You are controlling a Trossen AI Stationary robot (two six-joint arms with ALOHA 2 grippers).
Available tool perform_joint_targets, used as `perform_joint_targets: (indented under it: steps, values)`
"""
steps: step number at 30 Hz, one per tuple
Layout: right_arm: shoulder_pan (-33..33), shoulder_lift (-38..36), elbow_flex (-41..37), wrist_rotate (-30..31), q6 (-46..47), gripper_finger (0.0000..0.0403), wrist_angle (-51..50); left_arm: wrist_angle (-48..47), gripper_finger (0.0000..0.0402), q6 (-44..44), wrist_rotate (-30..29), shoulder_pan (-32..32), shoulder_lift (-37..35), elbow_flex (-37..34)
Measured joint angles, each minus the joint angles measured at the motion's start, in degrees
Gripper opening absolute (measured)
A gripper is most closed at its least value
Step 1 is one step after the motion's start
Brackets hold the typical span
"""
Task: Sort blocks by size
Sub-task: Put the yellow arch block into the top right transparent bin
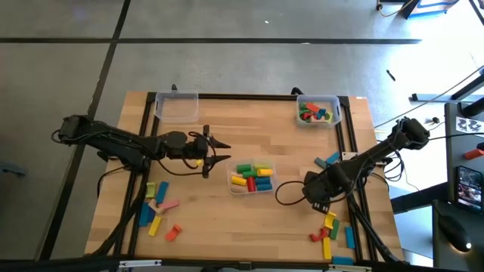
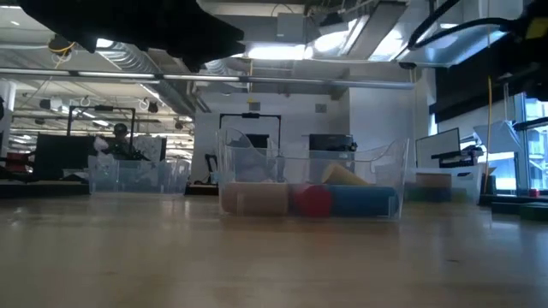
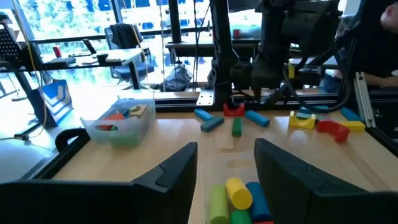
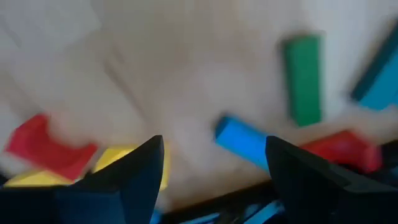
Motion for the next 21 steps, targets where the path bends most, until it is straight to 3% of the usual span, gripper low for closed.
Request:
perform_joint_targets:
  steps: [9, 21]
  values:
    - [7.17, 0.00, -0.01, -7.01, 13.69, 0.0276, 1.78, 0.04, 0.0155, 0.95, 0.02, -0.02, 0.00, 0.00]
    - [13.79, 0.02, -0.01, -3.71, 18.81, 0.0276, 1.86, 0.08, 0.0155, -0.28, 0.02, -0.02, 0.00, 0.00]
